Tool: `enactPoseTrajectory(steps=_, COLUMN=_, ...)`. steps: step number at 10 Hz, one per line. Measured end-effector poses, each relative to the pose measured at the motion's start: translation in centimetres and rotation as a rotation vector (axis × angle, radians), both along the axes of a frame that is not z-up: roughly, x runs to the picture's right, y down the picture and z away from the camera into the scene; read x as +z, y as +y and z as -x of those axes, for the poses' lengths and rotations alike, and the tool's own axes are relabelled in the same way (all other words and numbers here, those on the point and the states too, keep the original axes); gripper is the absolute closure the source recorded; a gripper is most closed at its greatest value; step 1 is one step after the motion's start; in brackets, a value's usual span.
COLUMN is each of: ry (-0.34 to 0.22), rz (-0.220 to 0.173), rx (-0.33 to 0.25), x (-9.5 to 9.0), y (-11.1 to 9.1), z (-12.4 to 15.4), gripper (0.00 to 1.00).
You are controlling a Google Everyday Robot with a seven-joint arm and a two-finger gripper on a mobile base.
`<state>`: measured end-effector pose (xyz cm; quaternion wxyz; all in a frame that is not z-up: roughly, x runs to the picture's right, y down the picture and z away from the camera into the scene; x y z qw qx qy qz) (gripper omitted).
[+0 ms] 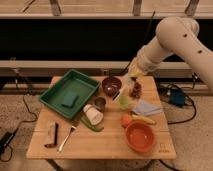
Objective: Place brush in purple bowl
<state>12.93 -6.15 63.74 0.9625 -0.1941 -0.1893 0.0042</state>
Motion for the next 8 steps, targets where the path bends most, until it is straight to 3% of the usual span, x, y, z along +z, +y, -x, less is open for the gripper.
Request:
enactPoseTrajectory(steps=4, ry=0.002, rz=-0.024, rx=0.012, x=0.2, y=-1.1, z=-0.3, gripper=1.00)
enactPoseTrajectory(steps=8, ry=-0.008, rz=-0.071, rx=0.035, x=4.0, y=-7.0, z=0.7, gripper=1.00)
